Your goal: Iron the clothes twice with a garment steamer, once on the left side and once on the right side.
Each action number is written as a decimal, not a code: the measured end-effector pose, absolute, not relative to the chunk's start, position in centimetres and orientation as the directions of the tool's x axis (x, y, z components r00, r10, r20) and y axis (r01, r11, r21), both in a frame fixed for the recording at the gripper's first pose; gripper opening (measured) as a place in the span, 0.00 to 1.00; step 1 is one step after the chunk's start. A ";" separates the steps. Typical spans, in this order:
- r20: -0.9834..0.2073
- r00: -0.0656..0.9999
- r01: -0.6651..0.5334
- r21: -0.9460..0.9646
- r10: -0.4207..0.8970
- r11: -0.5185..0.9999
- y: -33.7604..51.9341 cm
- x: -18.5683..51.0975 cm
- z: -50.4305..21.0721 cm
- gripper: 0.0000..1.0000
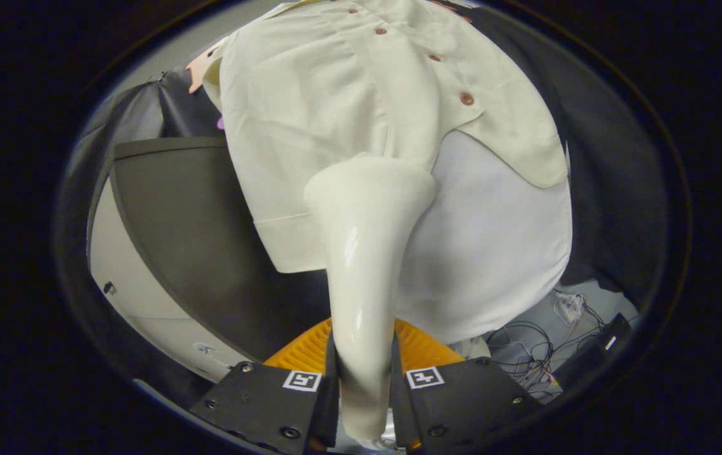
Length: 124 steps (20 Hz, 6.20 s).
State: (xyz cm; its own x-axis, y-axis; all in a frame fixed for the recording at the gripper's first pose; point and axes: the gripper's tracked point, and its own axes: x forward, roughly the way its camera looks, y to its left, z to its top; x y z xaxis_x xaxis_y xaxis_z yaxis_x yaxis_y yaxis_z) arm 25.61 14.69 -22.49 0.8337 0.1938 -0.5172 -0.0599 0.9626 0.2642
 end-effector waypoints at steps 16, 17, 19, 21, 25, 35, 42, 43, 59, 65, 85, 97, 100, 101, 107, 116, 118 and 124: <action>-0.127 0.992 0.036 0.176 -0.014 0.984 2.4 29.5 9.7 0.34; -0.106 0.993 0.063 0.185 -0.044 0.981 0.8 30.3 11.4 0.34; -0.057 0.993 0.112 0.217 -0.102 0.970 -2.1 31.8 14.7 0.34; -0.028 0.989 0.148 0.249 -0.145 0.957 -4.1 33.7 16.7 0.34; -0.029 0.984 0.176 0.302 -0.176 0.937 -5.6 38.5 17.9 0.34; -0.078 0.992 0.115 0.329 -0.094 0.937 -4.4 44.5 14.5 0.34; -0.117 0.991 0.093 0.329 -0.057 0.940 -5.4 43.4 10.7 0.34; -0.135 0.990 0.091 0.327 -0.049 0.941 -5.4 43.1 10.0 0.34; -0.307 0.946 0.007 0.330 0.101 0.944 -5.8 38.8 -2.1 0.34; -0.357 0.923 -0.016 0.339 0.145 0.941 -5.7 37.4 -6.7 0.34; -0.505 0.830 -0.042 0.365 0.236 0.930 -5.9 32.2 -21.2 0.35; -0.539 0.815 0.010 0.383 0.215 0.924 -6.1 28.1 -23.4 0.34; -0.490 0.845 -0.011 0.383 0.213 0.924 -4.9 26.7 -20.7 0.34; -0.479 0.853 -0.010 0.382 0.207 0.924 -4.5 26.3 -20.0 0.34; -0.461 0.865 -0.024 0.358 0.198 0.934 -0.5 22.6 -16.4 0.34; -0.369 0.902 -0.117 0.293 0.225 0.949 8.9 16.2 -8.6 0.34; -0.344 0.913 -0.121 0.281 0.218 0.952 10.8 15.0 -7.1 0.34; -0.139 0.976 -0.117 0.314 0.167 0.942 16.2 10.7 1.2 0.34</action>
